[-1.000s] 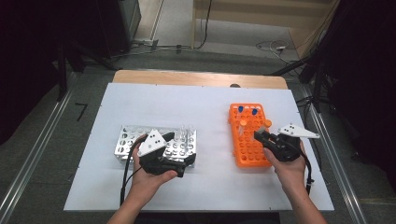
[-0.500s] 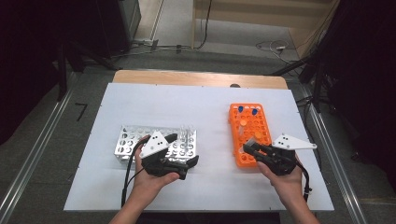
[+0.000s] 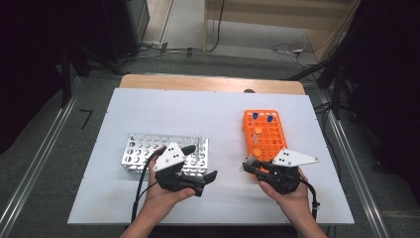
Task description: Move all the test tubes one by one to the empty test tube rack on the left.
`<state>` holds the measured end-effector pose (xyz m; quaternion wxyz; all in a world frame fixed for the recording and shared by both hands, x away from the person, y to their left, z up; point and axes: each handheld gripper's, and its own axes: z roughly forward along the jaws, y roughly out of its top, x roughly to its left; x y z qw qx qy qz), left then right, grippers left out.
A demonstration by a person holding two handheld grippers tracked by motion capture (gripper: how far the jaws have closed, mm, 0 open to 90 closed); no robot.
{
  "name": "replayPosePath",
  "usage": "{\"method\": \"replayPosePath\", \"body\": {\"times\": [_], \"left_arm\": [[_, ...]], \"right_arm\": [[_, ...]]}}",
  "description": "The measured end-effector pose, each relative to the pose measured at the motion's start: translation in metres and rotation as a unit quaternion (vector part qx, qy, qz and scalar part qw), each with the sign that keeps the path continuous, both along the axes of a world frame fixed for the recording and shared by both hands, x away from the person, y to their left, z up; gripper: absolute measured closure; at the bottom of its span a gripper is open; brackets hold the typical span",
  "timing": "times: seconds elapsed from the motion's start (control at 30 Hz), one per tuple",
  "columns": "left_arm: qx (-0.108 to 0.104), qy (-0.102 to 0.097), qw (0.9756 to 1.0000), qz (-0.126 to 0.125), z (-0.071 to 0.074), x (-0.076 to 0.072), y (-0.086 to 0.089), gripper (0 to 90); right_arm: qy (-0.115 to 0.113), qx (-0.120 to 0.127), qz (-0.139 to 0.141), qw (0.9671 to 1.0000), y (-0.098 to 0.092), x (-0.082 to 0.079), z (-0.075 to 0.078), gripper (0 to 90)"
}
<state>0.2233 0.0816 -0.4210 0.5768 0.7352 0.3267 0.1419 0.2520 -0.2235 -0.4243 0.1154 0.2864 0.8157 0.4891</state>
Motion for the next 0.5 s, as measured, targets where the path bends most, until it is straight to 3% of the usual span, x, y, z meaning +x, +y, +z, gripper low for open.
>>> {"method": "replayPosePath", "body": {"times": [0.33,0.5], "left_arm": [[-0.001,0.0,0.9995,-0.032,0.003,-0.004,-0.01,6.9],[-0.006,-0.004,0.9986,-0.053,0.004,-0.006,-0.015,16.4]], "right_arm": [[0.002,-0.004,0.031,0.9995,0.019,-0.009,-0.001,72.8],[0.002,-0.005,0.046,0.9989,0.028,-0.014,-0.001,72.8]]}}
